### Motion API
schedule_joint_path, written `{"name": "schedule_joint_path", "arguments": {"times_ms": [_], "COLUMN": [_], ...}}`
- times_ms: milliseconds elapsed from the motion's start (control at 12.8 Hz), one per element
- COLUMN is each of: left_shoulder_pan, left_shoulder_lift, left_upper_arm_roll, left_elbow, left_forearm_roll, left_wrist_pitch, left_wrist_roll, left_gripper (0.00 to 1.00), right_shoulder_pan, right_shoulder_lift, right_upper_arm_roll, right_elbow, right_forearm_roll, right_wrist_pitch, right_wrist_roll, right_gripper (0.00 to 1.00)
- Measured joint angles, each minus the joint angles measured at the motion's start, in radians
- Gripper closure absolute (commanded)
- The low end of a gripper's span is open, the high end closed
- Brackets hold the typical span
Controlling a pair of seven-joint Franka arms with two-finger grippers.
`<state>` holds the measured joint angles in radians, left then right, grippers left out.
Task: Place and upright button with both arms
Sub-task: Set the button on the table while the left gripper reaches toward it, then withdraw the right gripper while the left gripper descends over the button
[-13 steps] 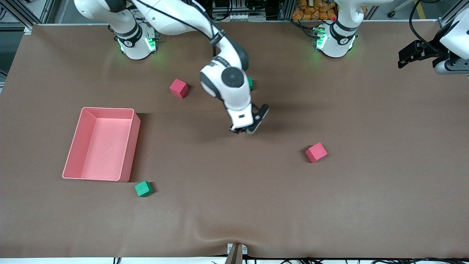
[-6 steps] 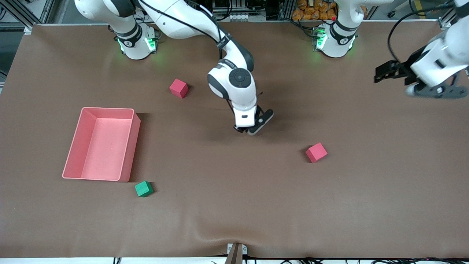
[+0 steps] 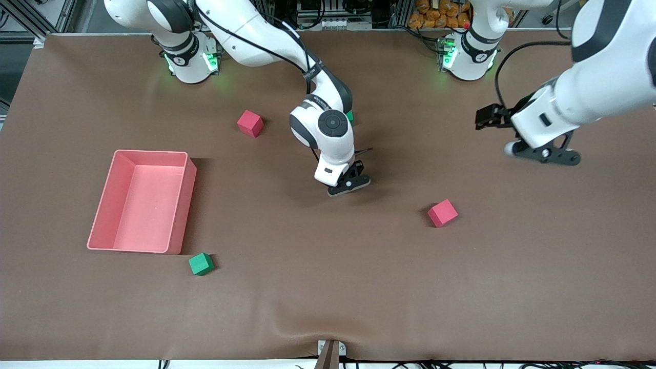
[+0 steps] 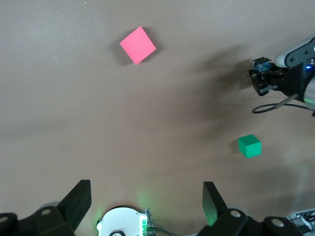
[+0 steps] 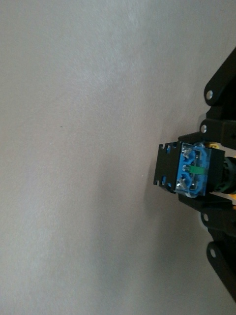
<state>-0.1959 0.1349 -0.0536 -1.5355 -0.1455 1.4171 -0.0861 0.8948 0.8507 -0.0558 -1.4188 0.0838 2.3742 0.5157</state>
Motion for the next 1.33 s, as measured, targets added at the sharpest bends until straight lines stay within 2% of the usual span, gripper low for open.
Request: {"name": "schedule_joint_path", "arguments": {"times_ms": [312, 546, 780, 1014, 1326], "left_shoulder_pan": [-0.061, -0.114, -0.153, -0.203, -0.357], "left_shoulder_lift": [0.089, 0.152, 0.212, 0.256, 0.303], "left_upper_arm_roll": [-0.005, -0.006, -0.007, -0.008, -0.01], "left_elbow": [0.011, 0.015, 0.016, 0.017, 0.014], "left_forearm_roll": [-0.005, -0.006, -0.006, -0.007, 0.028], "left_wrist_pitch": [0.003, 0.026, 0.089, 0.195, 0.346], "left_wrist_roll": [0.0, -0.009, -0.01, -0.053, -0.379], "left_gripper": [0.0, 0.0, 0.0, 0.0, 0.0], "right_shoulder_pan": [-0.003, -0.038, -0.189, -0.381, -0.567], "right_shoulder_lift": [-0.006, -0.091, -0.236, -0.356, -0.428], "right_upper_arm_roll": [-0.004, -0.036, -0.05, -0.053, -0.053], "right_elbow": [0.029, 0.059, 0.063, 0.025, -0.02], "right_forearm_roll": [0.002, 0.003, 0.002, 0.002, -0.023], "right_wrist_pitch": [-0.002, -0.174, -0.399, -0.506, -0.571], "right_wrist_roll": [0.024, 0.025, -0.059, -0.243, -0.331], "right_gripper": [0.0, 0.0, 0.0, 0.0, 0.0]}}
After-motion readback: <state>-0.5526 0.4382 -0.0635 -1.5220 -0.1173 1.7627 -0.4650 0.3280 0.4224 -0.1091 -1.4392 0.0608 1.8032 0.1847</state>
